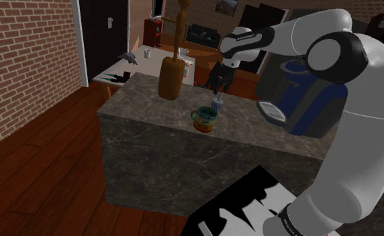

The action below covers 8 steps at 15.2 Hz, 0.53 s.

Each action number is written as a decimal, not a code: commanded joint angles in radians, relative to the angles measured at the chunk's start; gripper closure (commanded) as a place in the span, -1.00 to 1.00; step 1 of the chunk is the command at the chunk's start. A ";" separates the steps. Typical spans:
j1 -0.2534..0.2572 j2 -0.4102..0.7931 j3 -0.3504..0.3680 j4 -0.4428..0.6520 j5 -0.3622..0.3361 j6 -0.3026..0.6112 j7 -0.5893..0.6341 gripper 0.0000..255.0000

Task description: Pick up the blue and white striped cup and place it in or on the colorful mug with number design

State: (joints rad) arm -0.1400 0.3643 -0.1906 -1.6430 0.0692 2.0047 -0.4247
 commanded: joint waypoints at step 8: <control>-0.024 0.142 0.006 0.084 0.026 0.051 -0.021 -1.00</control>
State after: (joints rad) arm -0.1634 0.5015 -0.1853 -1.5495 0.0941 2.0414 -0.4444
